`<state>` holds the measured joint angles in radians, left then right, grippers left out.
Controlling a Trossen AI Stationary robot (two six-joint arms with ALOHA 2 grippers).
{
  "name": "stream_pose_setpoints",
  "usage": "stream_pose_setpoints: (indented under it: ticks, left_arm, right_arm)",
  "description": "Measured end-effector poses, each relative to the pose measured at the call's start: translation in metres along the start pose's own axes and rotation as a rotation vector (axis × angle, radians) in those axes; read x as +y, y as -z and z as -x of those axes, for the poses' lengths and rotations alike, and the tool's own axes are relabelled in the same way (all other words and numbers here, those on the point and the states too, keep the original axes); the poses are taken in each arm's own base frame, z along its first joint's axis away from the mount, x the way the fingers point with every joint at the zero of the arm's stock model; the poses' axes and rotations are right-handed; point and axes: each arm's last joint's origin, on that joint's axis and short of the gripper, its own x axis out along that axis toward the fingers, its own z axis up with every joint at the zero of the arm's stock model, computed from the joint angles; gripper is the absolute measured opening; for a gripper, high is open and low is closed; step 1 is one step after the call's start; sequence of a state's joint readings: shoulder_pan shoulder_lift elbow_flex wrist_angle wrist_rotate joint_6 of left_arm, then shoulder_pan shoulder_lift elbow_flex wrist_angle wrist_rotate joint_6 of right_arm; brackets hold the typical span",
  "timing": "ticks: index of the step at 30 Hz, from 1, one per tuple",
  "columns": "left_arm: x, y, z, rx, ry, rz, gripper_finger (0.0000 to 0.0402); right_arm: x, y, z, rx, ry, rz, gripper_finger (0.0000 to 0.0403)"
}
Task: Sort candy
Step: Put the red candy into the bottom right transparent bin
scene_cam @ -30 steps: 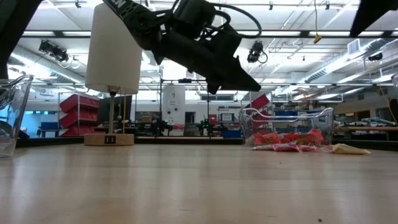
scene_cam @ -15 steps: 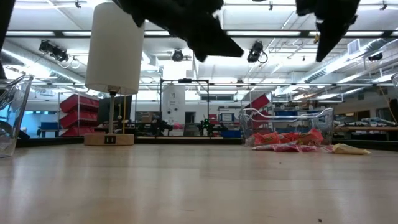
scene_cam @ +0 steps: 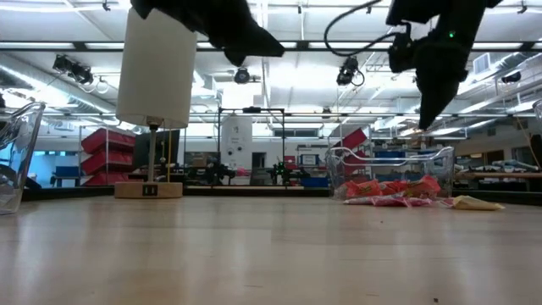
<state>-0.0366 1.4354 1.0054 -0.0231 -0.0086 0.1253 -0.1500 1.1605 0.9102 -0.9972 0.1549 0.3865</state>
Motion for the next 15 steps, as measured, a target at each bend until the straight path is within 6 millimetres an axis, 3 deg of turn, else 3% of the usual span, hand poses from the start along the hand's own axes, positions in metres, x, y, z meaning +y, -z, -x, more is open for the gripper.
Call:
stream_pose_setpoints:
  ticks: [9, 15]
  left_arm:
    - [-0.014, 0.014, 0.028, -0.161, 0.009, 0.007, 0.0003]
    - [-0.016, 0.018, 0.045, -0.195, -0.021, 0.008, 0.0003]
  right_arm:
    - [-0.001, 0.011, -0.03, 0.079, -0.004, -0.014, 0.0]
    - [0.004, 0.005, -0.056, 0.185, 0.034, -0.028, 0.0]
